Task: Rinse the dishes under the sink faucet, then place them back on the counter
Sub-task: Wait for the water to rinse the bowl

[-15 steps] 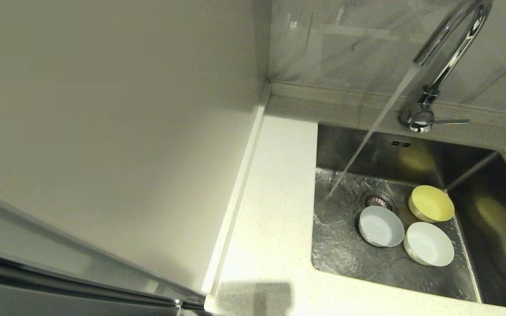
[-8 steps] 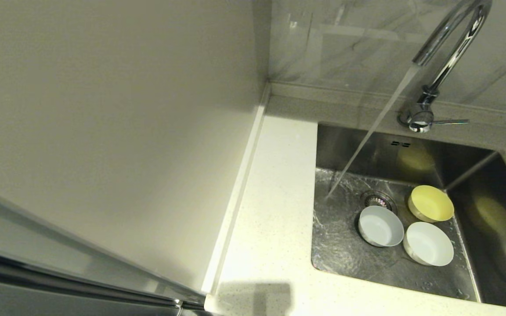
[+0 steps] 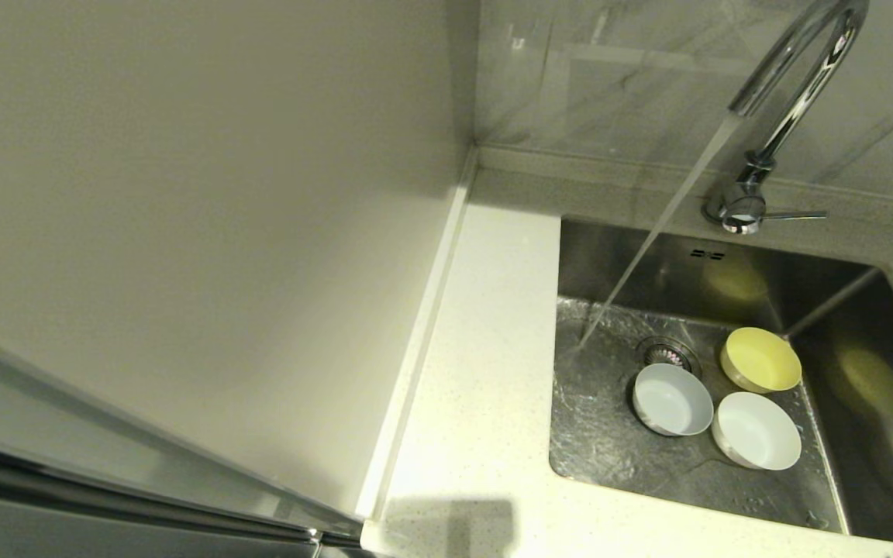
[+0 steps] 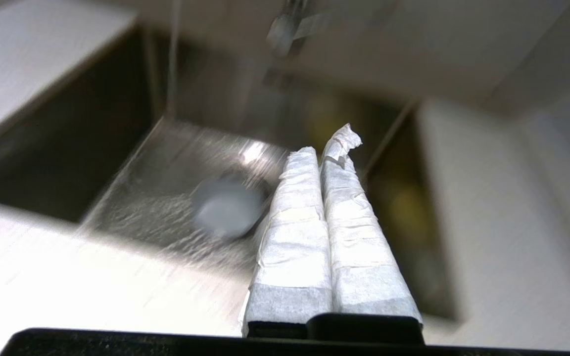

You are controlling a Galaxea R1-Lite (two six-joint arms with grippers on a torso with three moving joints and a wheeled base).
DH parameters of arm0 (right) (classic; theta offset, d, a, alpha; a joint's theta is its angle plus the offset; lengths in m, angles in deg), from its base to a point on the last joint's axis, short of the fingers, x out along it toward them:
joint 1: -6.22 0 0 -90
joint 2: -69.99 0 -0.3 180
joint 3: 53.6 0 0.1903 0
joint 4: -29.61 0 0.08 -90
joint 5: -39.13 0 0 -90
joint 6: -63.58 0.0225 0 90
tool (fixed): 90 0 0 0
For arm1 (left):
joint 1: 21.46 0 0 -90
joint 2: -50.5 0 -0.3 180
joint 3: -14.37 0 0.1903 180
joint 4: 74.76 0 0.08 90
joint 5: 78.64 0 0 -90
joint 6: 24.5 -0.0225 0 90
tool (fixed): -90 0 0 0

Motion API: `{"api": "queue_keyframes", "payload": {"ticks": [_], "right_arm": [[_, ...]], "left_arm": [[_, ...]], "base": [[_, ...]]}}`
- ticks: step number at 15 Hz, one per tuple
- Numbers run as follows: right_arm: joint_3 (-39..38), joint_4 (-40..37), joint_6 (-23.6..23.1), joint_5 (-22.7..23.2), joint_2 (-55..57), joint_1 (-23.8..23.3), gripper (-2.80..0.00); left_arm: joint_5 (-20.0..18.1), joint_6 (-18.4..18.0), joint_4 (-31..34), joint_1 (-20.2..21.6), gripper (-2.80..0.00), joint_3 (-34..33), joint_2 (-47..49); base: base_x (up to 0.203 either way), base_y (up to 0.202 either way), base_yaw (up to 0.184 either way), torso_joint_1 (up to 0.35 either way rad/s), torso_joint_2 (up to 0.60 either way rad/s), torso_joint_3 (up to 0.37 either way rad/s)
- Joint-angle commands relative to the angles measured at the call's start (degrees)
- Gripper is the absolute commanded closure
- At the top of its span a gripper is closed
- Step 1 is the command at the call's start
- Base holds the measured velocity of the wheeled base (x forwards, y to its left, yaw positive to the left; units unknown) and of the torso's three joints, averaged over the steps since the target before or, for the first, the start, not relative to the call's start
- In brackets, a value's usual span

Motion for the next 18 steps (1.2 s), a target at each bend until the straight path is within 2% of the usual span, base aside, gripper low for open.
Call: {"api": "queue_keyframes", "payload": {"ticks": [1, 2, 3, 4, 5, 6, 8, 10, 11, 18], "right_arm": [[-0.2, -9.8, 10.2, 2.5, 0.1, 0.0, 0.0], [-0.2, -13.6, 12.5, 4.8, 0.1, 0.0, 0.0], [0.4, -17.1, 12.6, 5.4, 0.1, 0.0, 0.0], [0.8, -18.7, 10.3, 6.1, 0.1, 0.0, 0.0], [0.8, -19.0, 5.9, 7.5, 0.1, 0.0, 0.0], [0.8, -19.1, 5.0, 8.1, 0.1, 0.1, 0.0], [0.8, -19.2, 5.1, 8.2, 0.1, 0.1, 0.0], [0.5, -18.6, 9.4, 7.9, 0.1, 0.1, 0.0], [0.3, -18.0, 9.9, 7.3, 0.1, 0.1, 0.0], [0.3, -17.9, 10.1, 7.3, 0.1, 0.1, 0.0]], "left_arm": [[0.0, 0.0, 0.0, 0.0, 0.0, 0.0, -0.2], [0.1, 0.0, 0.0, 0.0, 0.0, 0.0, -0.2], [0.0, 0.0, 0.0, -0.1, 0.0, 0.0, -0.2], [0.1, 0.0, 0.0, 0.0, 0.0, 0.0, -0.2], [0.1, 0.0, 0.0, 0.0, 0.0, 0.0, -0.2], [0.0, 0.0, 0.0, 0.0, 0.0, 0.0, -0.2], [0.1, 0.0, 0.0, 0.0, 0.0, 0.0, -0.2], [0.0, 0.0, 0.0, 0.0, 0.0, 0.0, -0.2], [0.0, 0.0, 0.0, 0.0, 0.0, 0.0, -0.2], [0.0, 0.0, 0.0, 0.0, 0.0, 0.0, -0.2]], "base": [[0.0, 0.0, 0.0, 0.0, 0.0, 0.0], [0.0, 0.0, 0.0, 0.0, 0.0, 0.0], [0.0, 0.0, 0.0, 0.0, 0.0, 0.0], [0.0, 0.0, 0.0, 0.0, 0.0, 0.0], [0.0, 0.0, 0.0, 0.0, 0.0, 0.0], [0.0, 0.0, 0.0, 0.0, 0.0, 0.0], [0.0, 0.0, 0.0, 0.0, 0.0, 0.0], [0.0, 0.0, 0.0, 0.0, 0.0, 0.0], [0.0, 0.0, 0.0, 0.0, 0.0, 0.0], [0.0, 0.0, 0.0, 0.0, 0.0, 0.0]]}}
